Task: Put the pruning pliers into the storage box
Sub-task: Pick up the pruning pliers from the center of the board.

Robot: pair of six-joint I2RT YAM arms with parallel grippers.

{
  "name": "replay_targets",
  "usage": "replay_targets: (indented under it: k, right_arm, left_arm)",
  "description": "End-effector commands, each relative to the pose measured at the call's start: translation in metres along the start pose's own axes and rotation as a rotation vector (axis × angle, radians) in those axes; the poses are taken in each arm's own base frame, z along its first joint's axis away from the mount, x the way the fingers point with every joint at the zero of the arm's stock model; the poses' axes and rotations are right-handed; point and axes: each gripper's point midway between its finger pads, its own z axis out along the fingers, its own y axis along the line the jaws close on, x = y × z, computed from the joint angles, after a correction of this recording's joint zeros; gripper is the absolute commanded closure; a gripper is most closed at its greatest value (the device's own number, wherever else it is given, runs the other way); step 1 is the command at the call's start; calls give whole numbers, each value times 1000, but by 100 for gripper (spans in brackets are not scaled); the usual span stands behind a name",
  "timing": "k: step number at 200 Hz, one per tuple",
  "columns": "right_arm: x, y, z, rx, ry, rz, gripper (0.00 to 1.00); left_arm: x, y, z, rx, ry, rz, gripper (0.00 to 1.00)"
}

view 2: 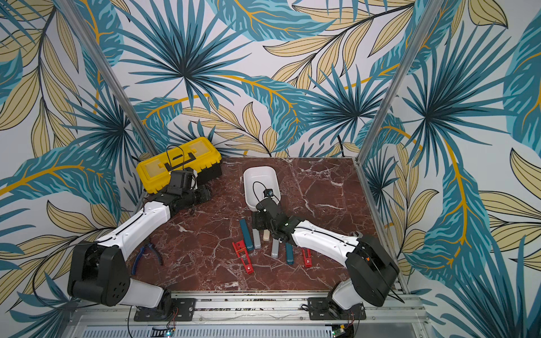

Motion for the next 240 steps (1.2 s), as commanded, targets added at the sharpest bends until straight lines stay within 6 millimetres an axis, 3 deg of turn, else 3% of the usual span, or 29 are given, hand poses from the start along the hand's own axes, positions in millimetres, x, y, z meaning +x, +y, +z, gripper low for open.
replay_targets:
  k: [1,32,71,114,120,163,240]
  right_arm:
    - [0,-9,3,64,-5,25,21]
    - [8,-5,13,58,28,56,31]
    - [17,-1,21,33,60,68,32]
    - [32,18,30,-34,128,63,30]
    - [41,30,28,-54,143,43,30]
    - [59,33,36,-41,185,36,31]
    - [61,27,44,13,197,1,38]
  left_arm:
    - [-20,-13,-2,78,-56,2,45]
    - [-10,-10,15,98,29,-51,46]
    - [-7,-6,18,91,33,-56,45]
    - [3,-2,28,85,69,-68,45]
    - [4,-2,29,85,72,-71,45]
    - [6,0,29,81,76,-72,45]
    - [7,-1,32,86,86,-75,45]
